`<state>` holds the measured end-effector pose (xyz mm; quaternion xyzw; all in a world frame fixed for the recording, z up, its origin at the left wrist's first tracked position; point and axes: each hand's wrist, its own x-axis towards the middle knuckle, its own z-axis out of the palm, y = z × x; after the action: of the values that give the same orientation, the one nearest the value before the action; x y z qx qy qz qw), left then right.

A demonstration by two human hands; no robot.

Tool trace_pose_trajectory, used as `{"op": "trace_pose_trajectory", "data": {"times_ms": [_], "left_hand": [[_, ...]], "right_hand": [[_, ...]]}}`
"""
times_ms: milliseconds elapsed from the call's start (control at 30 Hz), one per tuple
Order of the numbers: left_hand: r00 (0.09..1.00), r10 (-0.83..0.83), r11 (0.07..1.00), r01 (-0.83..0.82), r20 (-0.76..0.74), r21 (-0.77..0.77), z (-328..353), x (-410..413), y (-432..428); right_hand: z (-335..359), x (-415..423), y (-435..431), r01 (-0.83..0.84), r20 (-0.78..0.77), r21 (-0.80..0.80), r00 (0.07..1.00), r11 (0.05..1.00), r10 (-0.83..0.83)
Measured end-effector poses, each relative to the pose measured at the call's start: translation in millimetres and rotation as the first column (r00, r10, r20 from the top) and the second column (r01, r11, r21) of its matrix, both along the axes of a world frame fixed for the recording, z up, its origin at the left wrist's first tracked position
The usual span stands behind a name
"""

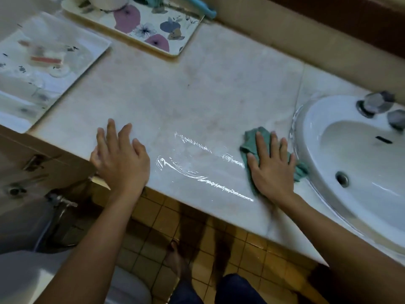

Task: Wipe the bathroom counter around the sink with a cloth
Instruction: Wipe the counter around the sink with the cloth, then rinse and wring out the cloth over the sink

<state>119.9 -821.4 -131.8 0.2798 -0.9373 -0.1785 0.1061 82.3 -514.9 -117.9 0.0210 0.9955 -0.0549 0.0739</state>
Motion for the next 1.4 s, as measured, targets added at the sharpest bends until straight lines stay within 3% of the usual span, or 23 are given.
{"op": "trace_pose_trajectory", "data": {"times_ms": [100,200,267,367,467,567,700,833,933,967,1033,1100,1133,1233,1300,1400], "left_hand": [[0.996,-0.024,0.999,0.022,0.083,0.028,5,-3,3],[0.987,0.012,0.980,-0.044,0.163,0.195,25,-11,20],[0.994,-0.024,0.958,-0.008,0.107,0.287,38,-7,49],[0.983,-0.167,0.921,0.184,-0.078,0.345,46,12,102],[0.931,-0.326,0.852,0.366,-0.165,0.375,45,32,147],[0.852,-0.485,0.763,0.522,-0.197,0.380,41,42,182],[0.739,-0.639,0.634,0.663,-0.212,0.399,42,43,218],[0.603,-0.749,0.489,0.783,-0.274,0.384,55,42,244],[0.462,-0.833,0.346,0.864,-0.305,0.366,72,48,269],[0.392,-0.865,0.294,0.902,-0.314,0.316,77,49,279],[0.198,-0.927,0.171,0.979,-0.318,0.111,87,48,303],[-0.019,-0.969,0.006,0.995,-0.247,-0.099,97,40,336],[-0.117,-0.978,-0.084,0.979,-0.173,-0.188,103,35,354],[-0.253,-0.967,-0.248,0.908,0.031,-0.338,117,13,408],[-0.277,-0.960,-0.268,0.881,0.033,-0.390,126,-5,440],[-0.355,-0.918,-0.230,0.840,-0.178,-0.491,138,-32,481]], "right_hand": [[0,-32,-35,0.165,0.019,-0.040,0.986,0.986,-0.164],[5,0,-53,0.029,0.010,-0.044,1.000,0.999,-0.028],[9,46,-41,-0.078,-0.008,-0.076,0.997,0.994,0.078],[6,105,0,-0.122,-0.010,-0.058,0.992,0.991,0.122],[4,143,58,-0.003,0.000,-0.064,1.000,0.998,0.003],[7,172,114,0.241,0.015,-0.109,0.971,0.965,-0.240],[26,188,159,0.354,-0.029,-0.287,0.926,0.890,-0.377],[49,190,180,0.419,-0.024,-0.639,0.828,0.645,-0.561],[74,185,203,0.446,0.045,-0.758,0.764,0.476,-0.644],[83,180,212,0.461,0.099,-0.787,0.750,0.409,-0.654],[100,166,231,0.520,0.301,-0.836,0.705,0.178,-0.642],[112,152,249,0.536,0.487,-0.841,0.699,-0.067,-0.523],[118,145,257,0.533,0.536,-0.834,0.719,-0.143,-0.443],[142,126,277,0.539,0.625,-0.767,0.750,-0.348,-0.217],[162,114,298,0.585,0.660,-0.704,0.748,-0.403,-0.067],[179,94,335,0.667,0.647,-0.662,0.739,-0.342,0.187]]}}
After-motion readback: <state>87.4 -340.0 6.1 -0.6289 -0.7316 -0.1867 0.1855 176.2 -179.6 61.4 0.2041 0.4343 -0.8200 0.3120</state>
